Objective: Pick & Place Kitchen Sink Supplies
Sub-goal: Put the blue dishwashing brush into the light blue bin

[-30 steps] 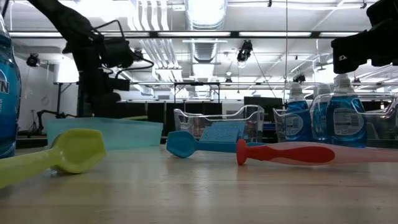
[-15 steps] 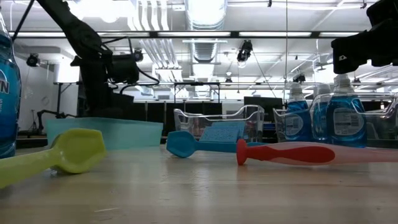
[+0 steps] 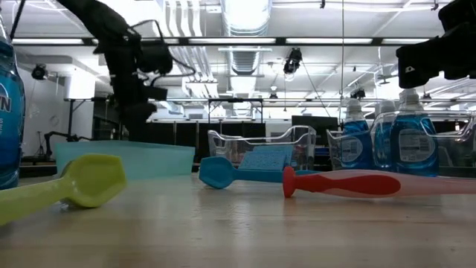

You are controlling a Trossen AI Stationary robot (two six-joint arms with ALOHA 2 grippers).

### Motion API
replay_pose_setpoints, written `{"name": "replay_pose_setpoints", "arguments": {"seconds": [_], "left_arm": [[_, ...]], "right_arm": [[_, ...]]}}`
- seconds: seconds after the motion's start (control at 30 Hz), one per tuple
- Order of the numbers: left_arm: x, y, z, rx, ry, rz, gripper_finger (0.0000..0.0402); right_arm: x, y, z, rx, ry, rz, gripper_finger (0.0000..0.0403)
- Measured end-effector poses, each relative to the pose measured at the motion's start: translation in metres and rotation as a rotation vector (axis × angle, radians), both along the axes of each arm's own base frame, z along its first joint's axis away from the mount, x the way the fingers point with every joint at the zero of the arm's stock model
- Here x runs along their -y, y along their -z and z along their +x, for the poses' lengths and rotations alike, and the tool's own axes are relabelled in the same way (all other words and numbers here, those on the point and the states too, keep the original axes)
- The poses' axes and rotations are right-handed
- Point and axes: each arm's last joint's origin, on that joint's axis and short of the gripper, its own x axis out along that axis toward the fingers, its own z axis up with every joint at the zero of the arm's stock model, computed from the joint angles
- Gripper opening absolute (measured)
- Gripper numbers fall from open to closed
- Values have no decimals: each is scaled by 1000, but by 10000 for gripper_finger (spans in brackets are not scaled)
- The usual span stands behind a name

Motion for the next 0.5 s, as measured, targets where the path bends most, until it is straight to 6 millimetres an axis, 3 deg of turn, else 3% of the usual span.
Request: {"name": "replay_pose_setpoints", "arguments": {"seconds": [0.23,0.5], "left_arm": [[9,-34,10,237,80,-59,128],[44,-48,35,427,367,-123,128]], "right_arm": [[0,0,0,-1,0,0,8],[0,0,0,0,0,0,8]]}}
